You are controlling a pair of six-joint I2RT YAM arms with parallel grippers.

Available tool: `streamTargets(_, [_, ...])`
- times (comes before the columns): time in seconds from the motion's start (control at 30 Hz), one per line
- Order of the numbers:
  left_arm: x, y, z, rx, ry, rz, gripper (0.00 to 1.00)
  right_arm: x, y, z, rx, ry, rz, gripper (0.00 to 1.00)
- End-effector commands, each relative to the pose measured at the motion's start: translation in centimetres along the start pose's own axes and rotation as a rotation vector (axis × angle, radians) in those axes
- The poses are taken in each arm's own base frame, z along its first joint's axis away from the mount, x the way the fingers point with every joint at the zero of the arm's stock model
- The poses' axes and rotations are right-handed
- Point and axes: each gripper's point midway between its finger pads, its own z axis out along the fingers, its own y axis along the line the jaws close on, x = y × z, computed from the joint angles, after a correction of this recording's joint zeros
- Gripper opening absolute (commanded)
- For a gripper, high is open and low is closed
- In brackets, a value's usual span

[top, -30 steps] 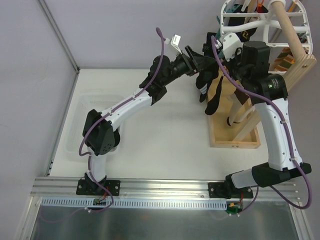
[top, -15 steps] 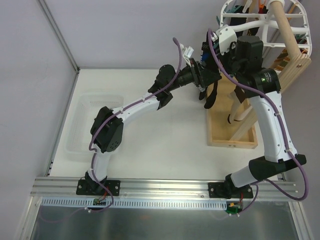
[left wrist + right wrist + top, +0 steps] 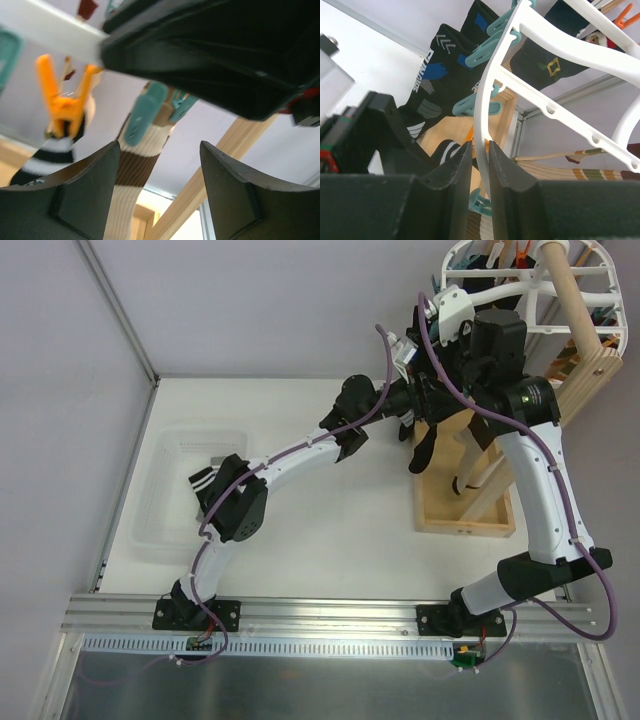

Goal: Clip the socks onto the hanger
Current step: Open the clamp at the hanger.

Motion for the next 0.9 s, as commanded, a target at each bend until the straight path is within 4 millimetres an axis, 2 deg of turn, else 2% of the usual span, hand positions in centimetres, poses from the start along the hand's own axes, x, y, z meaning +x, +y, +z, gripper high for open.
streamTargets(0.0, [-2.7, -2.1, 1.4, 0.073, -0.093, 0.086, 0.66, -1.7, -0.6, -0.6, 0.018, -0.069, 0.036, 0.22])
streamTargets(0.47, [-1.9, -0.1, 3.4, 0.051, -0.130, 0.088, 0.73, -1.7, -0.4, -0.9, 0.006, -0.079, 0.037, 0.21])
streamTargets(0.57, [-1.9, -0.4, 3.8, 0.070, -0.137, 0.110, 0.72, -1.5, -0.3, -0.7, 0.005, -0.071, 0.034, 0.21])
streamTargets(0.73, [-1.5, -0.4, 4.0, 0.078, -0.143, 0.113, 0.65, -1.5, -0.3, -0.6, 0.008, -0.073, 0.031, 0.21])
streamTargets(0.87, [-1.0, -0.1, 4.0, 0.080, -0.146, 0.108, 0.66, -1.6, -0.4, -0.4, 0.011, -0.071, 0.029, 0.21])
